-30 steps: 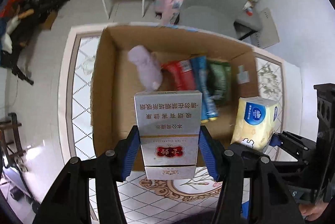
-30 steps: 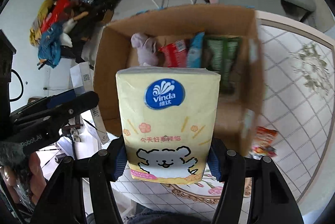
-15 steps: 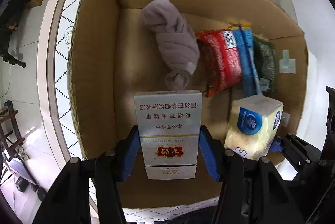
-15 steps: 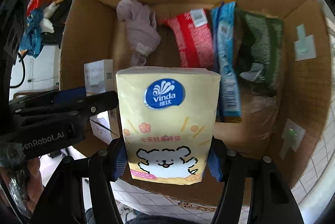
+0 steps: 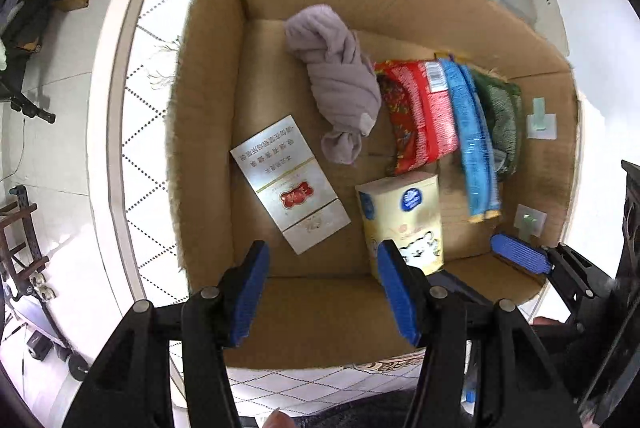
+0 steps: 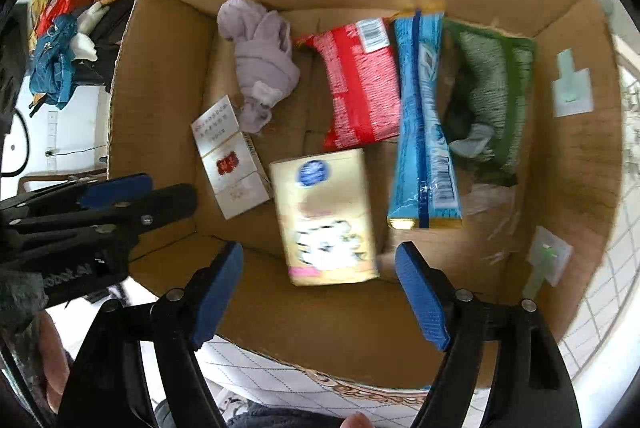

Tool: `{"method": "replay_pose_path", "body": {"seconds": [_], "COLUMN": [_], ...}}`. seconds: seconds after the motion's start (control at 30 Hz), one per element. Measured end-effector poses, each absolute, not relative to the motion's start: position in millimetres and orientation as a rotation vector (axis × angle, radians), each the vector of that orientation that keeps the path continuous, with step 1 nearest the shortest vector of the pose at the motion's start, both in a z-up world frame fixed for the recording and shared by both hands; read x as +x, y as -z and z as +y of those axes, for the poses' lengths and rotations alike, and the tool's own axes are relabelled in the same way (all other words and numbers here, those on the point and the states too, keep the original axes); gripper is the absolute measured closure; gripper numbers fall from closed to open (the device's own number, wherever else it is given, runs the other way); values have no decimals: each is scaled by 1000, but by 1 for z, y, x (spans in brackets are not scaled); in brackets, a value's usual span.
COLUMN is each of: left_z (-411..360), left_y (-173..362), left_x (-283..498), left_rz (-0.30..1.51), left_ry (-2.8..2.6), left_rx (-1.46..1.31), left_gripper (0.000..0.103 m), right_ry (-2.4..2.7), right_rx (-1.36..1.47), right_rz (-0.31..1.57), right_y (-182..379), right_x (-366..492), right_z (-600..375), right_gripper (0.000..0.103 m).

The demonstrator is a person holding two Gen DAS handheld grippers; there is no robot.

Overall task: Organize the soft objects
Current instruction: 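Grasp the orange snack bag on the table with the right tool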

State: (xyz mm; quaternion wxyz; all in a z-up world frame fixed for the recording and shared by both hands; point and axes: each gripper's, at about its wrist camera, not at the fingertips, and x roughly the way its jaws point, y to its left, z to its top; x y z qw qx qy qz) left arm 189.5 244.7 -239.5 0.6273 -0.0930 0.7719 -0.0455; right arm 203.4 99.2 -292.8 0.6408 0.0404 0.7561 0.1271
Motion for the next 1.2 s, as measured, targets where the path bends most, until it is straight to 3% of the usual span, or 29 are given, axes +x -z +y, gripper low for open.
{"method": "replay_pose_path", "body": {"seconds": [0.13, 0.27, 0.33, 0.4, 0.57, 0.63, 0.77, 1.03, 1.2], "left_z": [249, 249, 246, 242, 239, 238, 232, 200, 165], "left_y": [217, 196, 183, 174, 147, 138, 124, 105, 126], "left_x": [182, 168, 158, 150, 133, 128, 119, 108, 112], "left_rz": [1699, 1624, 1581, 1548, 1461, 1428, 1354, 1284, 1322], "left_ry": [90, 67, 50, 35, -3, -14, -38, 2, 44], "left_rx": [-227, -228, -207, -179, -143, -137, -128, -88, -62], "left_gripper": [40, 39, 31, 13, 10, 9, 0, 0, 0], "right_ry": [-249, -207, -198, -189, -180, -182, -184, -108, 40], "right_rx": [56, 7, -5, -26, -54, -41, -4, 179, 270], "right_rz": [1677, 1620, 1597, 1569, 1499, 1479, 1446, 1408, 1488], "right_y": [270, 245, 221, 209, 181, 177, 163, 141, 177], "right_x": [197, 184, 172, 163, 143, 137, 125, 107, 109], "right_z": [85, 70, 70, 67, 65, 65, 59, -18, -94], "right_gripper": [19, 19, 19, 19, 18, 6, 6, 6, 6]}}
